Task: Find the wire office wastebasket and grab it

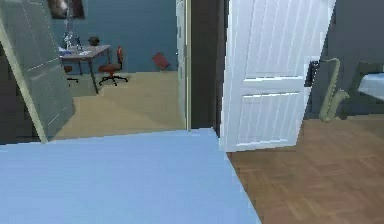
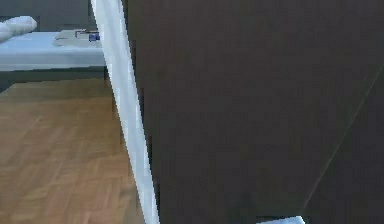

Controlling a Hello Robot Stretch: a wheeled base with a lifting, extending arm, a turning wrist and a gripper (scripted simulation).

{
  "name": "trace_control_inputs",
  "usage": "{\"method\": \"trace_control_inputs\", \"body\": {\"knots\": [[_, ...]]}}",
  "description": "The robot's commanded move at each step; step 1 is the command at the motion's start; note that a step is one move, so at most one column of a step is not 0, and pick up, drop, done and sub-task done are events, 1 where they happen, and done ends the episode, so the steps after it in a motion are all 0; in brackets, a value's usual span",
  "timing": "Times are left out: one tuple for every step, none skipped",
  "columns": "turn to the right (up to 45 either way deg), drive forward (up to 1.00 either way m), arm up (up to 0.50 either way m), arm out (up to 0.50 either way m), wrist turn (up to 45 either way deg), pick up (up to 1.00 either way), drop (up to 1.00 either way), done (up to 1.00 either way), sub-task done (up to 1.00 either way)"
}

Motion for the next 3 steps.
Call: {"method": "trace_control_inputs", "body": {"knots": [[0.0,0.05,0.0,0.0,0.0,0.0,0.0,0.0,0.0],[-15.0,0.0,0.0,0.0,0.0,0.0,0.0,0.0,0.0],[0.0,1.0,0.0,0.0,0.0,0.0,0.0,0.0,0.0]]}}
